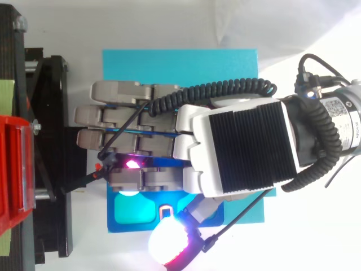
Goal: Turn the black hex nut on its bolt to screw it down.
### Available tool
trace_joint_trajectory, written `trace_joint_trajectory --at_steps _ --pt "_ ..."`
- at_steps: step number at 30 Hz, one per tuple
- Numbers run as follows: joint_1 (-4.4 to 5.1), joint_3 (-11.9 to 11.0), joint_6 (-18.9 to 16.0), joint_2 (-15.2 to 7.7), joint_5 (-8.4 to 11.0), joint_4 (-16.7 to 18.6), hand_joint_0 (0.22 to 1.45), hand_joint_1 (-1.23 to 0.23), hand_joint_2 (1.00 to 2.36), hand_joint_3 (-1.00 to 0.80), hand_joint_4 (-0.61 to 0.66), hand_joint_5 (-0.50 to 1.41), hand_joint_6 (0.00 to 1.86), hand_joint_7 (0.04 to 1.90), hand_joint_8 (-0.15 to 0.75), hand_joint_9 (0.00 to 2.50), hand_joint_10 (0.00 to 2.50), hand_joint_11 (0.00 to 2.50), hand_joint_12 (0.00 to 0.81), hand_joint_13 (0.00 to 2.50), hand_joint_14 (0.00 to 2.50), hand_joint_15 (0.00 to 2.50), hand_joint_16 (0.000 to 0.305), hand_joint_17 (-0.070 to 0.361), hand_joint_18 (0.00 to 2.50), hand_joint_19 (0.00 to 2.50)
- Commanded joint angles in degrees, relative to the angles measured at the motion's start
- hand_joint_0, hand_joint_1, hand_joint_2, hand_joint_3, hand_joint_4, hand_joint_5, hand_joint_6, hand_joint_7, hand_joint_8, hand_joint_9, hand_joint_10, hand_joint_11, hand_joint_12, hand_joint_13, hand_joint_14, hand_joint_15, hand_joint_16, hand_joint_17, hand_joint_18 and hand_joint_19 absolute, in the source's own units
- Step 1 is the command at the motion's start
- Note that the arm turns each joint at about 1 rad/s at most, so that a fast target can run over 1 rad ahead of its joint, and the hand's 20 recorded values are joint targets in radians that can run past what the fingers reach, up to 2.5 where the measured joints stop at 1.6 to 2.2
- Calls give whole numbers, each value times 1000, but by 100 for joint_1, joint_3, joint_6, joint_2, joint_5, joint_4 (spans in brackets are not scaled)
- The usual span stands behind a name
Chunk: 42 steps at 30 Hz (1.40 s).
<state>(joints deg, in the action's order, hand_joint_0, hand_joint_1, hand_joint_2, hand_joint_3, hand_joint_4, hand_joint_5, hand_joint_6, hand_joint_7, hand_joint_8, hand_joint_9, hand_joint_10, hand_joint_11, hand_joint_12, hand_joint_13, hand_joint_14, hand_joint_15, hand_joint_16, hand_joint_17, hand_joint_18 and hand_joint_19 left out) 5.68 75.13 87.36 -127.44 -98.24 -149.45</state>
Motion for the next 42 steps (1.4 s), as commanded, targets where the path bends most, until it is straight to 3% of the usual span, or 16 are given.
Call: trace_joint_trajectory --at_steps 1,11,27,34,36,42 --pt "-67 1 9 0 -134 -5 525 -172 1000 -500 261 -72 608 1264 279 530 0 0 343 367 0 0 54 122 190 0" --pt "-322 1 9 0 -512 -5 525 -173 1000 -500 263 -70 605 1270 278 539 0 0 344 376 0 0 54 121 197 0" --pt "-629 1 9 8 -969 39 526 -175 1000 -500 266 -68 602 1268 279 542 0 0 344 381 0 0 54 122 205 0" --pt "-638 -86 9 0 -1083 214 526 -192 1000 -500 264 -64 573 1315 279 557 0 0 344 394 0 0 54 122 208 0" --pt "-594 -201 9 8 -1154 302 526 -195 1000 -500 271 -63 567 1322 280 557 0 0 344 395 0 0 54 122 209 0" --pt "-462 -201 70 0 -1022 531 527 -204 1000 -500 273 -61 559 1324 280 583 0 0 342 405 0 0 54 122 224 0"
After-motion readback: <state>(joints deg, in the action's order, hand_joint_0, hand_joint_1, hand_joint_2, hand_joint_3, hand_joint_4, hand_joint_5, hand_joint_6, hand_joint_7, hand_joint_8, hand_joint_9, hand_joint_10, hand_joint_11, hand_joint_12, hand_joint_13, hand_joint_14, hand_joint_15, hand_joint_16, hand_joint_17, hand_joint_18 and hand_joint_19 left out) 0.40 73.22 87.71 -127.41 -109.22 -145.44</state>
